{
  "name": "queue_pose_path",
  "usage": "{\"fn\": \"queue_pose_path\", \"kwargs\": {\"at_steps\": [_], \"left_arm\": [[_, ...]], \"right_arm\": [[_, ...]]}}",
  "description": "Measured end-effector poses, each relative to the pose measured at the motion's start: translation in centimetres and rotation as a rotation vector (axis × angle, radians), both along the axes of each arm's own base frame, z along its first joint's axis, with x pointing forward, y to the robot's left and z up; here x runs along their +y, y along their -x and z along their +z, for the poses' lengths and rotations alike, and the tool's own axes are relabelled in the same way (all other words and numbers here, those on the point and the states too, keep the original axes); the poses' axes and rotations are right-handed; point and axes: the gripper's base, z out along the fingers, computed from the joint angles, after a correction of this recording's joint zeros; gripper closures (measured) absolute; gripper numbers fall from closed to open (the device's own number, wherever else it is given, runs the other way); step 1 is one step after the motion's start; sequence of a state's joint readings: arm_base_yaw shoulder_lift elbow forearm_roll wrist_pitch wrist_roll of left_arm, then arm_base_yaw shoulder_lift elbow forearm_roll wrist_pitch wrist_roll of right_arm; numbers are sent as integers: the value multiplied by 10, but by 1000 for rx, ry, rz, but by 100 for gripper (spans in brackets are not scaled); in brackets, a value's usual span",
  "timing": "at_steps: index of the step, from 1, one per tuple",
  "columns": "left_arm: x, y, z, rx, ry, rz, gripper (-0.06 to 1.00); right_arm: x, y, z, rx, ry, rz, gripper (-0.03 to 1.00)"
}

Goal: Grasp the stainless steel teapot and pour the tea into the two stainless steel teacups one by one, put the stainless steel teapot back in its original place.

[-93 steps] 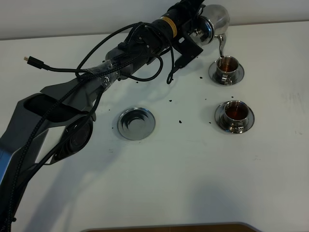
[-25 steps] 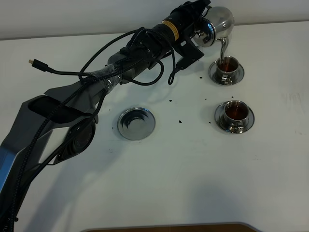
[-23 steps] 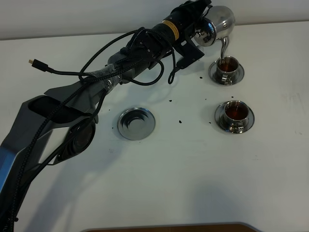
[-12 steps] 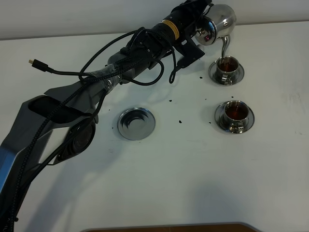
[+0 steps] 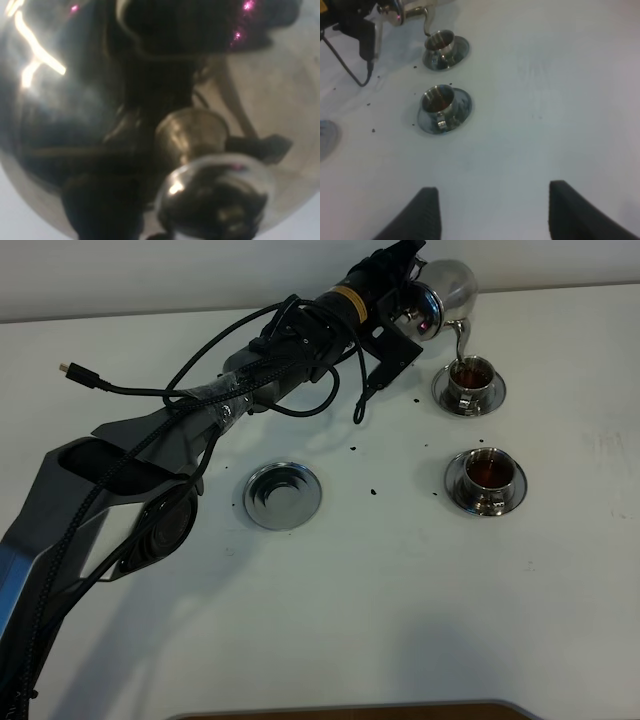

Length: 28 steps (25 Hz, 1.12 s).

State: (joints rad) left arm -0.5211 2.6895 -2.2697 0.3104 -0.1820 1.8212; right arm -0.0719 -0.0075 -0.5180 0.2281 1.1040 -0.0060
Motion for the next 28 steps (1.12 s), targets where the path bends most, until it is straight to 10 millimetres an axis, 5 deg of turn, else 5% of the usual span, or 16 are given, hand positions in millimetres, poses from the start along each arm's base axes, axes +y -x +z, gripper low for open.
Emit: {"fn": "queue_pose_path", "kwargs": {"at_steps": [8, 19, 28], "left_arm": [[6, 3, -9, 261, 120, 131, 70], [27, 27, 60, 690, 311, 472, 70], [35, 61, 60, 1111, 457, 892, 70]], "right_arm": [[0, 0, 0, 0, 0, 0, 49], [0, 0, 0, 0, 0, 0, 49], [0, 0, 0, 0, 0, 0, 49]]}}
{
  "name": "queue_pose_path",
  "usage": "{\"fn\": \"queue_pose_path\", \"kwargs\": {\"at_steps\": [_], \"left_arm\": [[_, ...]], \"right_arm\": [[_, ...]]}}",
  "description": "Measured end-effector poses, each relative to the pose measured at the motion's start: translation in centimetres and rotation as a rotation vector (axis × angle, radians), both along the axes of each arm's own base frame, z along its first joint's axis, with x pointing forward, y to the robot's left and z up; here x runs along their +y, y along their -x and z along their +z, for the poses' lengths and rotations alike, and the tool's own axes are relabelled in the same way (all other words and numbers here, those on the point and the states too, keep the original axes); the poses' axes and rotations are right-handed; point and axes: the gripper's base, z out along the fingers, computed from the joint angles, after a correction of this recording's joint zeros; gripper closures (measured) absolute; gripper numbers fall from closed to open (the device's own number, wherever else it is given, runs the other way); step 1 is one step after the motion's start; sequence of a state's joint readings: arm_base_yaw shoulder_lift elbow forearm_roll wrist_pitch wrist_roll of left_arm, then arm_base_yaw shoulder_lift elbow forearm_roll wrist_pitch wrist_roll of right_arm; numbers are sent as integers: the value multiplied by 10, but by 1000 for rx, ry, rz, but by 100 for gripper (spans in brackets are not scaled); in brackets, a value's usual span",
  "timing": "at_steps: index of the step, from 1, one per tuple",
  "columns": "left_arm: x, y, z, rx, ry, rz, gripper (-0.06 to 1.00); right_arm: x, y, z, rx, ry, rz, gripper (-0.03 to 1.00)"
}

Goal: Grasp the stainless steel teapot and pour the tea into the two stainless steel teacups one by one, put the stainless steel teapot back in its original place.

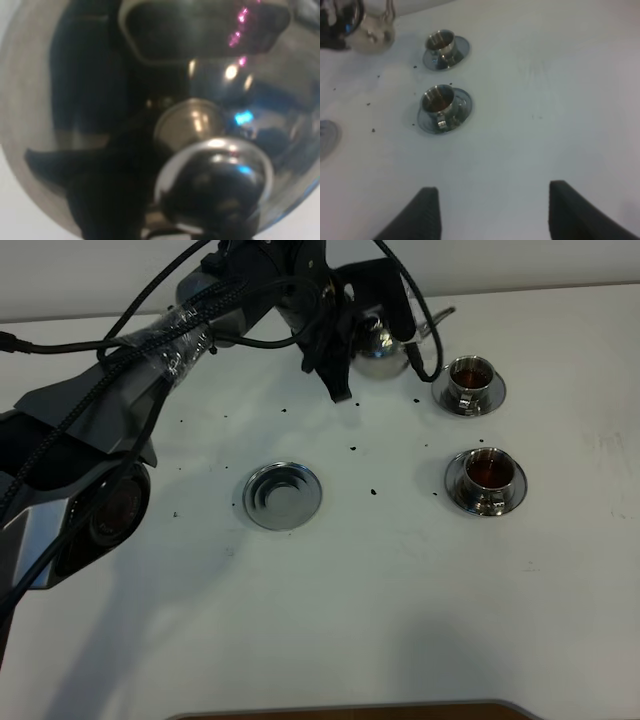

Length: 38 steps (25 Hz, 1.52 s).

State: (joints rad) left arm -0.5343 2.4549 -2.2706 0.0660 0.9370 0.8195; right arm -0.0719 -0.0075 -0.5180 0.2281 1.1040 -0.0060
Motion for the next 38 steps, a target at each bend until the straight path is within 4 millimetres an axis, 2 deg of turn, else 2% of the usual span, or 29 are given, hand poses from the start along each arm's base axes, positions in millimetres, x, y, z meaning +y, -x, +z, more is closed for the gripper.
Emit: {"fn": "queue_pose_path", "kwargs": {"at_steps": [4, 8, 11, 15, 19, 25, 28, 32, 38], "left_arm": [[-8, 13, -3, 132, 65, 153, 70], [-16, 23, -4, 228, 120, 229, 70], [-24, 28, -4, 248, 156, 280, 70], [-38, 31, -15, 248, 181, 308, 70], [-42, 36, -19, 268, 162, 349, 70], [-23, 47, 31, 235, 115, 531, 70], [-13, 45, 49, 181, 136, 631, 70], [1, 48, 56, 196, 153, 731, 70], [22, 77, 55, 255, 91, 832, 70]], "right_arm": [[0, 0, 0, 0, 0, 0, 49], [0, 0, 0, 0, 0, 0, 49], [0, 0, 0, 0, 0, 0, 49], [0, 0, 0, 0, 0, 0, 49], [0, 0, 0, 0, 0, 0, 49], [0, 0, 0, 0, 0, 0, 49], [0, 0, 0, 0, 0, 0, 49], [0, 0, 0, 0, -1, 1, 49], [0, 0, 0, 0, -1, 1, 49]]}}
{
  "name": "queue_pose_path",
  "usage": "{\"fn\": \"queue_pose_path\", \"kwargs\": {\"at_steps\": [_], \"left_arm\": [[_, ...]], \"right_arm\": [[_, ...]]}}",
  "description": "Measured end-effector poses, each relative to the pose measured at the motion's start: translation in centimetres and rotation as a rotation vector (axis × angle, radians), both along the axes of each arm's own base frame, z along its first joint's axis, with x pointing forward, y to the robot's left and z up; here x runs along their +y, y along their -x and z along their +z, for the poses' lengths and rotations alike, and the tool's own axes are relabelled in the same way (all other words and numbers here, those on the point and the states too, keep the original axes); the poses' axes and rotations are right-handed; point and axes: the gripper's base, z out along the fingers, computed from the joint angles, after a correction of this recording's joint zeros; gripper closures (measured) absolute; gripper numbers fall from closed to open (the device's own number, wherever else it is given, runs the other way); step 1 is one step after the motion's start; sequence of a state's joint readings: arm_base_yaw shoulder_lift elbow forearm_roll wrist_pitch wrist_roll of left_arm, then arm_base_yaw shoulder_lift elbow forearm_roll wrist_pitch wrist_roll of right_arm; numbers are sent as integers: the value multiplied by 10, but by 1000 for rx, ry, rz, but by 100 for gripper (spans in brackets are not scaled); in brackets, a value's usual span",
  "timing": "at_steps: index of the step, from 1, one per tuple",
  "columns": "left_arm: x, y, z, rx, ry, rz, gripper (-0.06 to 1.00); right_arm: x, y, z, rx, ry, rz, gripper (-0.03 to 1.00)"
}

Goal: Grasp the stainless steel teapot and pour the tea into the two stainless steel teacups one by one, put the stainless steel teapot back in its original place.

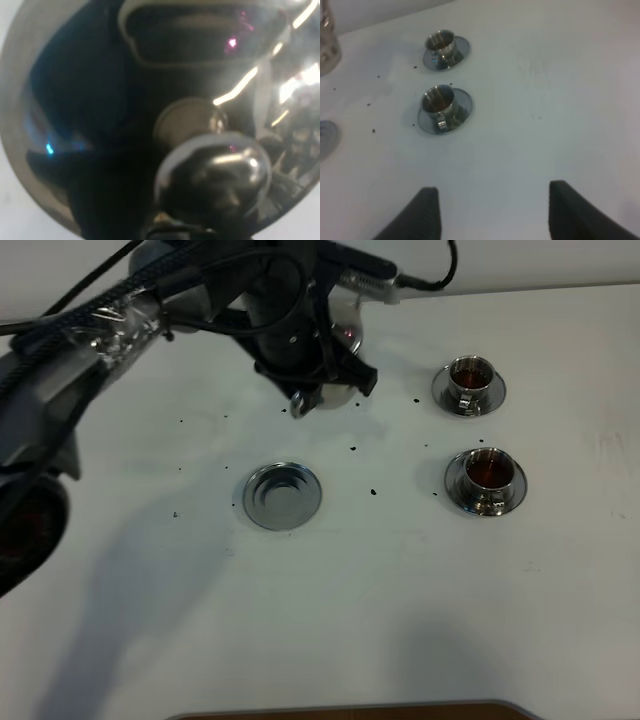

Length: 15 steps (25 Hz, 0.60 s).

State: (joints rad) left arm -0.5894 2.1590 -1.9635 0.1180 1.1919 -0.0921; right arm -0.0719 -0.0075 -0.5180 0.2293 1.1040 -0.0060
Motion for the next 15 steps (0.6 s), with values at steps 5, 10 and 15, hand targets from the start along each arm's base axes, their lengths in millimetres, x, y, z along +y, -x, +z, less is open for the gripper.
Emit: {"fn": "queue_pose_path", "kwargs": {"at_steps": [5, 10, 15], "left_arm": [[22, 33, -10, 86, -52, 79, 70], [35, 57, -35, 95, -13, 143, 70], [42, 69, -56, 73, 20, 178, 70]], "right_arm": [[0, 0, 0, 0, 0, 0, 49], [0, 0, 0, 0, 0, 0, 49], [0, 0, 0, 0, 0, 0, 49]]}}
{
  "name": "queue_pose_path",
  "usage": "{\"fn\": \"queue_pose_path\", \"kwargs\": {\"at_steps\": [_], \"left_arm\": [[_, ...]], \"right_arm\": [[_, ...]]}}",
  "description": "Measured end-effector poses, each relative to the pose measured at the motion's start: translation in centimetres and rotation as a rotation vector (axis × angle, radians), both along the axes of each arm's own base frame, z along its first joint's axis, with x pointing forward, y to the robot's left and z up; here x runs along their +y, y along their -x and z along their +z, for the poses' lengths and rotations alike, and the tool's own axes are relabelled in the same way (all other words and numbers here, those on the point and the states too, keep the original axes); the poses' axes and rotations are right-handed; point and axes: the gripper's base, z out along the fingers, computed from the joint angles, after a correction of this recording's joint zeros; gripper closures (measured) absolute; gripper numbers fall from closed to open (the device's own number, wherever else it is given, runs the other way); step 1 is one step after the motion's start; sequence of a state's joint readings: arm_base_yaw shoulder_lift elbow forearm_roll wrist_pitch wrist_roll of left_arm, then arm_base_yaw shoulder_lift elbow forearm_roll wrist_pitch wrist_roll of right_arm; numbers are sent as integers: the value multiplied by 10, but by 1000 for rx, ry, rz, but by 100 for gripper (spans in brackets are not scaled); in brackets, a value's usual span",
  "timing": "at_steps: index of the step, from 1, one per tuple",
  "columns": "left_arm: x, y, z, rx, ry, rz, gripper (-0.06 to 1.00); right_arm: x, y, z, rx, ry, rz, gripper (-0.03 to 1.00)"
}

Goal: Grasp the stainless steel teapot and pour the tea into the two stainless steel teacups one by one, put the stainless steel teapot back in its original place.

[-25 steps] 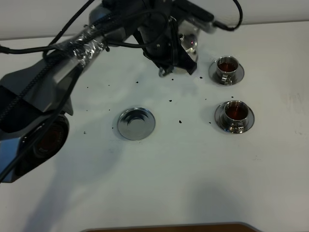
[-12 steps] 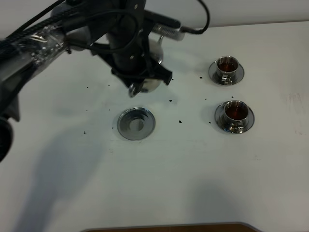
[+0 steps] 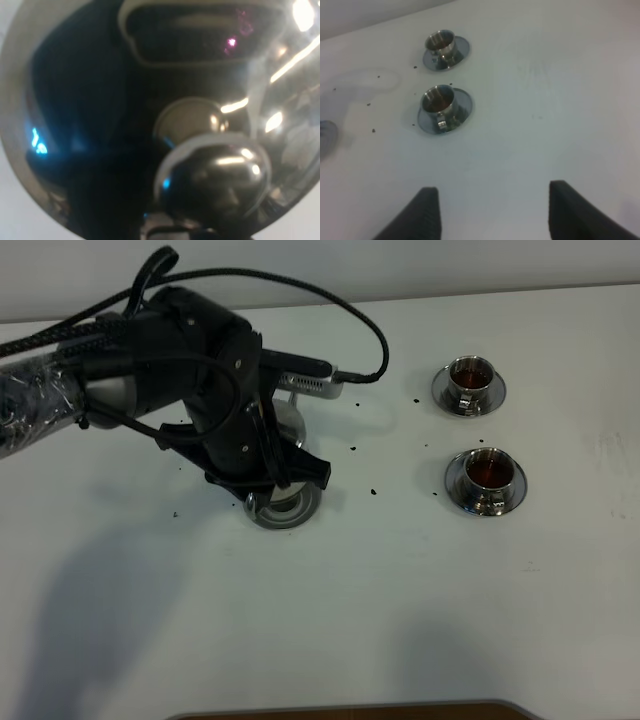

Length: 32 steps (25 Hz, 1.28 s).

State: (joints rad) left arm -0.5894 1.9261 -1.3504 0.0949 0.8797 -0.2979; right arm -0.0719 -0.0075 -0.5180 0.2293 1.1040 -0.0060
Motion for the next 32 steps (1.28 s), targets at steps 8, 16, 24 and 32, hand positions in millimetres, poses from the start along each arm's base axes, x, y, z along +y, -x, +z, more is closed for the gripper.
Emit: {"fn": "queue_pose_path", "kwargs": {"at_steps": [8, 16, 24, 32], "left_arm": [[2, 6, -26, -53, 55, 15, 70], [4, 9, -32, -52, 59, 27, 70], [4, 10, -38, -74, 78, 22, 70], [5, 11, -43, -88, 90, 19, 70]], "right_arm": [[0, 0, 0, 0, 0, 0, 49], [0, 0, 0, 0, 0, 0, 49], [0, 0, 0, 0, 0, 0, 49], [0, 0, 0, 0, 0, 0, 49]]}}
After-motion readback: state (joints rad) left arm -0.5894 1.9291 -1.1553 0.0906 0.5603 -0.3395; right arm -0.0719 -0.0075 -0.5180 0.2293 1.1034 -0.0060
